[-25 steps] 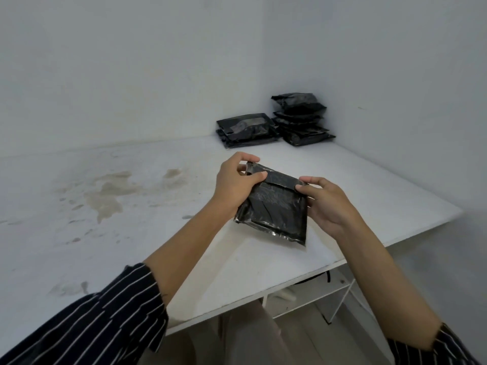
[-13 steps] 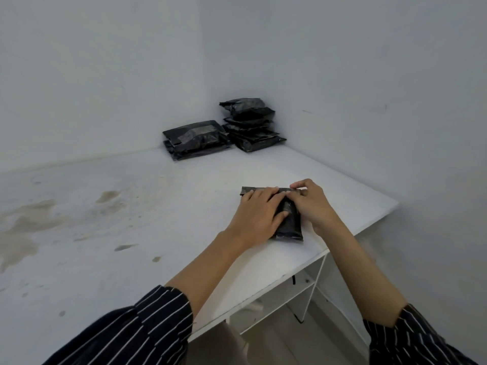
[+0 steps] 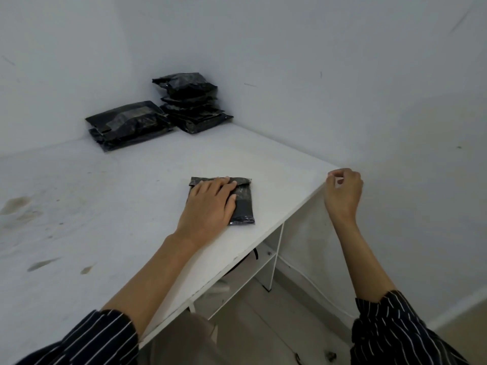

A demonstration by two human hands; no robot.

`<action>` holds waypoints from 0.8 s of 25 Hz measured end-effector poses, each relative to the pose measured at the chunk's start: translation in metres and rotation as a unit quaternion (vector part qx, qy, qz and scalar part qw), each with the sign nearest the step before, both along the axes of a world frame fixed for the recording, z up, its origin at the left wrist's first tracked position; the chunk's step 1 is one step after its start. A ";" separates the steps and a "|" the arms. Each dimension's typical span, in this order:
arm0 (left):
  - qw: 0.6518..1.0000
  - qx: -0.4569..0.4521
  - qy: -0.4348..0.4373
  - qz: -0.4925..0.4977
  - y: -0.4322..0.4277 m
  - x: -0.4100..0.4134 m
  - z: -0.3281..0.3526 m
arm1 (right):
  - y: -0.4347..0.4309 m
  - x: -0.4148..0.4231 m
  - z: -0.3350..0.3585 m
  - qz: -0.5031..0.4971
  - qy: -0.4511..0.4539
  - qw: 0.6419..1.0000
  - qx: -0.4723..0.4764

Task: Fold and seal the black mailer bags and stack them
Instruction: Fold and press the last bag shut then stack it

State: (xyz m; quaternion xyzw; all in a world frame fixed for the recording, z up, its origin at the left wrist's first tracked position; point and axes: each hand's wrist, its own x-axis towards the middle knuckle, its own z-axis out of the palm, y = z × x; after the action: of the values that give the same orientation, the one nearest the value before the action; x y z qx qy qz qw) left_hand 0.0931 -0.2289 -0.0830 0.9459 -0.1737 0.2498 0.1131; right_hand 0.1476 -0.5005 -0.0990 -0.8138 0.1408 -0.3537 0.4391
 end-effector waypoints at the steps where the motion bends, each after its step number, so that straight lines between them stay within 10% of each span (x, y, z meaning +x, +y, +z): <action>1: 1.000 -0.003 0.001 0.000 0.000 0.000 0.000 | -0.008 0.002 -0.004 -0.014 0.013 0.999 0.029; 11: 1.000 -0.010 -0.018 0.001 -0.001 0.000 -0.002 | -0.041 0.026 -0.019 0.104 0.135 0.913 0.371; 20: 1.000 -0.018 -0.011 -0.004 -0.001 0.000 -0.001 | -0.046 0.021 -0.031 0.100 0.114 0.907 0.393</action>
State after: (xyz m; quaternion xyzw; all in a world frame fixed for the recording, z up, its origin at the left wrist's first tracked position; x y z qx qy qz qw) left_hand 0.0928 -0.2296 -0.0842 0.9402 -0.1743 0.2626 0.1291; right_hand 0.1687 -0.5466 -0.1299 -0.6197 0.2350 -0.1288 0.7377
